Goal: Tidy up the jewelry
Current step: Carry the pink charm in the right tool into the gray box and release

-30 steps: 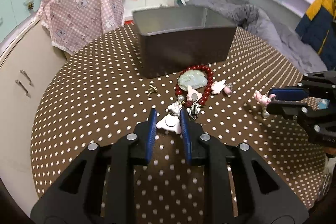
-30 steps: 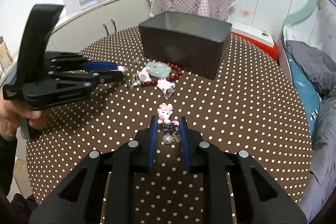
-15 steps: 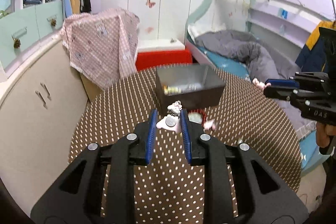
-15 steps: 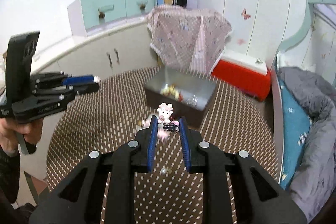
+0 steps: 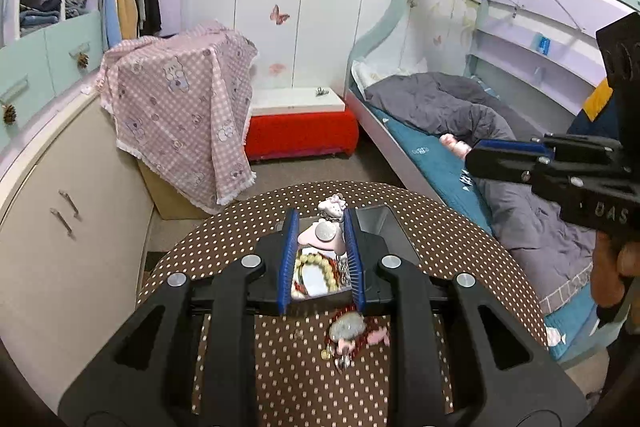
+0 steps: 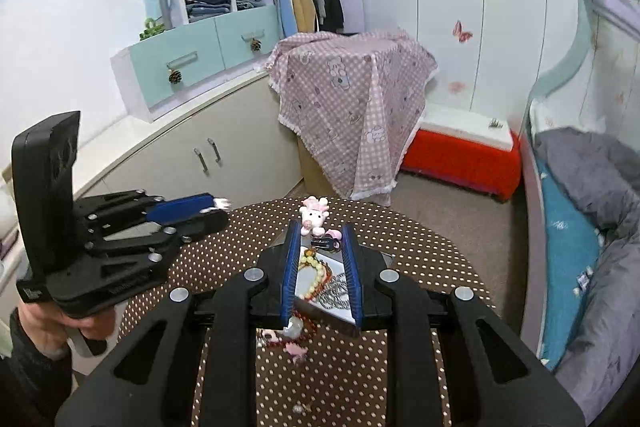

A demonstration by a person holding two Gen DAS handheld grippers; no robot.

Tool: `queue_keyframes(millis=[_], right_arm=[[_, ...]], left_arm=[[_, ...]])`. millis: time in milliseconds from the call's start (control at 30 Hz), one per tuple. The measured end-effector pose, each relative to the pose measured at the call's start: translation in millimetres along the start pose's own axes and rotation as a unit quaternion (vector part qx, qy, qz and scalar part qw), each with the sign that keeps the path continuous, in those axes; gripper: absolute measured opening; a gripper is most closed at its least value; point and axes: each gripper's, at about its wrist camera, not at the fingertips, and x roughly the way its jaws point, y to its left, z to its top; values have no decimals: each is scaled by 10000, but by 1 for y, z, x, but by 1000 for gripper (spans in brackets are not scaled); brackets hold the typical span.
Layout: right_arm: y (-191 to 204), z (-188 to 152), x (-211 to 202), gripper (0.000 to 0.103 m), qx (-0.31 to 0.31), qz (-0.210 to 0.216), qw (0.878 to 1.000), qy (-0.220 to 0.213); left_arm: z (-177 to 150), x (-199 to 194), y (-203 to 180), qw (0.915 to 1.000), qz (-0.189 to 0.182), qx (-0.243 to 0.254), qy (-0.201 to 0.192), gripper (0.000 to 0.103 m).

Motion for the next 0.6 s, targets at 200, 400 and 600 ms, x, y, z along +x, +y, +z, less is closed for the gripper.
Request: queue_keyframes(millis=[200, 400, 600], right_arm=[[-11, 4, 33, 19, 266, 97, 9993, 263], [-22, -1, 63, 20, 596, 195, 9966, 535], [-44, -6, 59, 89, 1211, -99, 9922, 294]], left_arm=[[9, 26, 2, 9998, -41, -52, 166, 23], [9, 51, 5, 9993, -60, -116, 347, 29], [2, 46, 20, 9985, 410, -329, 172, 95]])
